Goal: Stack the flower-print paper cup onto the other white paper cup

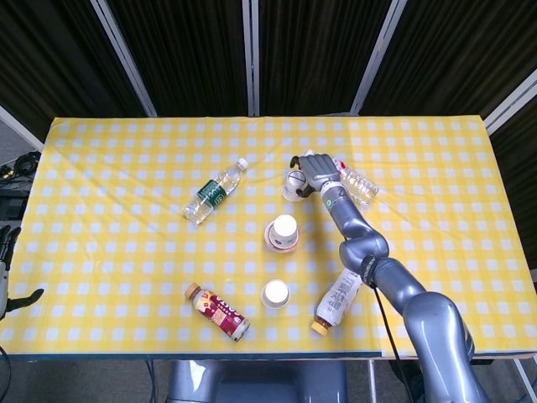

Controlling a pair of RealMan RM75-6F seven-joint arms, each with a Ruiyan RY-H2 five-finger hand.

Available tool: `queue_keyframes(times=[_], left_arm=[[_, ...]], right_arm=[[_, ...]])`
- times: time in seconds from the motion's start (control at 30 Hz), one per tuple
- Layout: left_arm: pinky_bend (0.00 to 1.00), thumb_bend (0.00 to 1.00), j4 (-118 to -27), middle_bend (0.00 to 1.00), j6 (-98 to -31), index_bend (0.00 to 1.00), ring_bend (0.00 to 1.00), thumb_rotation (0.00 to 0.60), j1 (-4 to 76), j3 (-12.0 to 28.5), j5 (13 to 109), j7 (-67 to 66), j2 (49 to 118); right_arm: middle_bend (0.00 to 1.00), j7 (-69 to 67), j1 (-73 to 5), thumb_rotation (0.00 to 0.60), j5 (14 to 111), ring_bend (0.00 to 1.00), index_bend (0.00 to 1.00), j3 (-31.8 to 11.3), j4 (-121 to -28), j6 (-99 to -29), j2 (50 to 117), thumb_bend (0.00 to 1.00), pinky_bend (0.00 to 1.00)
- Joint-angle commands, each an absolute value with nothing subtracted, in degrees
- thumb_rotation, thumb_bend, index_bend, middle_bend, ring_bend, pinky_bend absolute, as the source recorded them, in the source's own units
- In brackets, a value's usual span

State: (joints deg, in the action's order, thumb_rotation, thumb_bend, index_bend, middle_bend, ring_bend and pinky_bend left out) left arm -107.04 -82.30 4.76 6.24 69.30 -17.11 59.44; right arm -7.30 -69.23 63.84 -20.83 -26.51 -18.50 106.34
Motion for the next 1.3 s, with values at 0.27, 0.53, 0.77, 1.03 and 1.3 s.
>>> queue_keyframes(times=[0.27,0.53,0.77,1.03,1.3], left_arm=[[0.0,0.0,-107.0,0.0,-82.4,0.0,0.0,0.6,5.0,6.1,69.0,-17.2,59.6],[0.0,0.0,-107.0,0.0,-82.0,0.0,0.0,0.6,5.2,5.9,69.2,-16.5,59.4],[0.0,0.0,-107.3,0.0,-82.8,0.0,0.0,0.6,4.7,5.3,71.2,-14.6,58.7],[0.0,0.0,-107.9,0.0,-83.4,0.0,0.0,0.6,4.3,4.3,73.7,-13.9,58.3],[0.0,0.0,-108.0,0.0,-83.8,0.0,0.0,0.6,4.1,3.9,74.7,-13.2,58.0]], right_arm=[[0.51,-12.8,-69.4,0.6,67.4,0.42,0.45,-20.6,-26.0,-22.5,106.5,0.31,0.57],[0.51,-14.1,-67.7,0.6,71.3,0.42,0.45,-21.2,-38.5,-32.6,96.8,0.32,0.57],[0.51,-5.1,-58.7,0.6,73.5,0.42,0.45,-21.8,-70.5,-46.2,76.3,0.32,0.57],[0.5,-0.1,-51.9,0.6,76.2,0.42,0.45,-19.0,-93.5,-50.2,62.8,0.33,0.57],[0.5,1.5,-50.3,0.6,85.3,0.42,0.45,-13.5,-102.1,-50.1,60.1,0.33,0.57]])
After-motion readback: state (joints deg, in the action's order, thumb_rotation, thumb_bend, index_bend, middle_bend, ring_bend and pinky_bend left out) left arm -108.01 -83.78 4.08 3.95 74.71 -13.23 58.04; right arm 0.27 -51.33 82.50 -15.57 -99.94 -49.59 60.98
